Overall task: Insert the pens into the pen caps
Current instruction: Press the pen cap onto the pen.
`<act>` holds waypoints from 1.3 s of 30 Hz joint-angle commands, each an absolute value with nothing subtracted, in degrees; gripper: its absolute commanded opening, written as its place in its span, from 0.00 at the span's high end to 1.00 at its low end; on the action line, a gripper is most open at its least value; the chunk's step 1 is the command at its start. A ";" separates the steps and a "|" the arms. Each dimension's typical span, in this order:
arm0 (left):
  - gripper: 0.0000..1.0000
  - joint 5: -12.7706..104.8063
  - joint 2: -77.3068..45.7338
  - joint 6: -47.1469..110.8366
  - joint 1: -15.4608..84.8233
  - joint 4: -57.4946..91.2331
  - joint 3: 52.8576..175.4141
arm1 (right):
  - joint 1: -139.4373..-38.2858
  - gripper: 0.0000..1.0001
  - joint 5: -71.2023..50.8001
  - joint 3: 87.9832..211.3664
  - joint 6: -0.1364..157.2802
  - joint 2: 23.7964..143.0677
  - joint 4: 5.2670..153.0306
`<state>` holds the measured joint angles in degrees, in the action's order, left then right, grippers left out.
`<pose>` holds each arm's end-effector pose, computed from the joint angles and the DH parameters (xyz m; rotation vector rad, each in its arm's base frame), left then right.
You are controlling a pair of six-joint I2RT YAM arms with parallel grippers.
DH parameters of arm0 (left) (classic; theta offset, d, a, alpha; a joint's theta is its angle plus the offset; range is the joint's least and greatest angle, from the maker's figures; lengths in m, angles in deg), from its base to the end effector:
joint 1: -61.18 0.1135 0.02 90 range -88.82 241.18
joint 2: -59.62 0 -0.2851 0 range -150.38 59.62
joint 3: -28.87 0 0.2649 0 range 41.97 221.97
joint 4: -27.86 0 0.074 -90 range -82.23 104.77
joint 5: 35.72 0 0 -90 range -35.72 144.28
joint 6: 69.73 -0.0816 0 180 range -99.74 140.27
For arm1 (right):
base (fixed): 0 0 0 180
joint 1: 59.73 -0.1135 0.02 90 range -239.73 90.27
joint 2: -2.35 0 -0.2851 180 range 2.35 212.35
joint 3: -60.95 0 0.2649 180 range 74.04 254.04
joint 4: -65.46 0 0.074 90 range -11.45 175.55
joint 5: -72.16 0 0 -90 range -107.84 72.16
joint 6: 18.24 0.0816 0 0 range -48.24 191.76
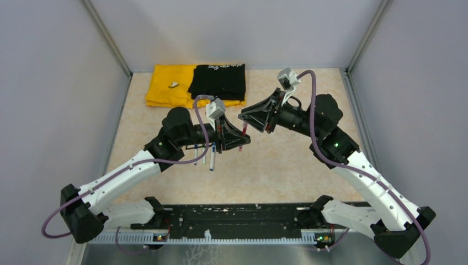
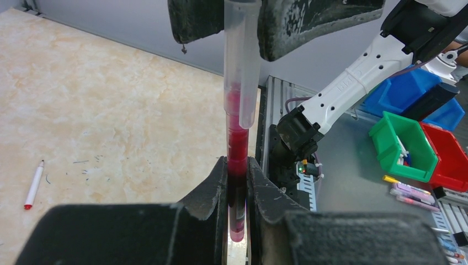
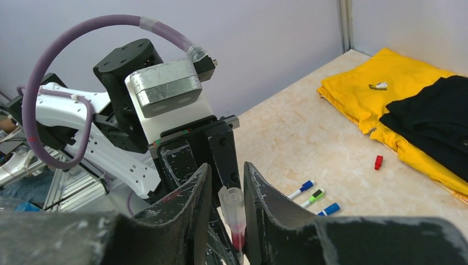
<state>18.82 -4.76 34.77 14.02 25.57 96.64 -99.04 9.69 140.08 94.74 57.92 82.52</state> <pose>0.1704 -0.2533 0.3889 0.9689 1.4160 -1.3001 0.1673 0.1857 0.4711 -0.6365 1.4630 1.2141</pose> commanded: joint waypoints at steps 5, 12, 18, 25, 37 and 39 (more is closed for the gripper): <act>1.00 18.68 -4.30 35.18 13.97 28.60 99.18 | -98.62 0.75 11.14 139.87 94.39 57.62 81.06; 1.00 19.09 -4.06 35.53 13.97 28.94 99.34 | -98.62 0.81 11.63 139.57 94.18 57.81 80.92; 1.00 19.80 -4.59 35.90 13.97 28.64 100.07 | -98.64 0.96 11.24 138.96 93.81 57.89 80.86; 1.00 23.30 -4.78 36.40 13.94 28.07 101.82 | -98.59 1.00 5.10 137.11 89.88 57.23 83.36; 1.00 28.16 -4.43 37.12 13.93 32.66 104.41 | -101.00 1.00 4.48 128.83 90.65 55.79 80.18; 1.00 28.50 -3.82 37.34 13.96 35.30 103.93 | -102.71 1.00 4.38 126.97 90.57 55.21 80.58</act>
<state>25.59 -5.57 36.12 13.76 21.53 99.37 -99.87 2.67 131.75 91.42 55.56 73.49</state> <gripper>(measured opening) 0.175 0.174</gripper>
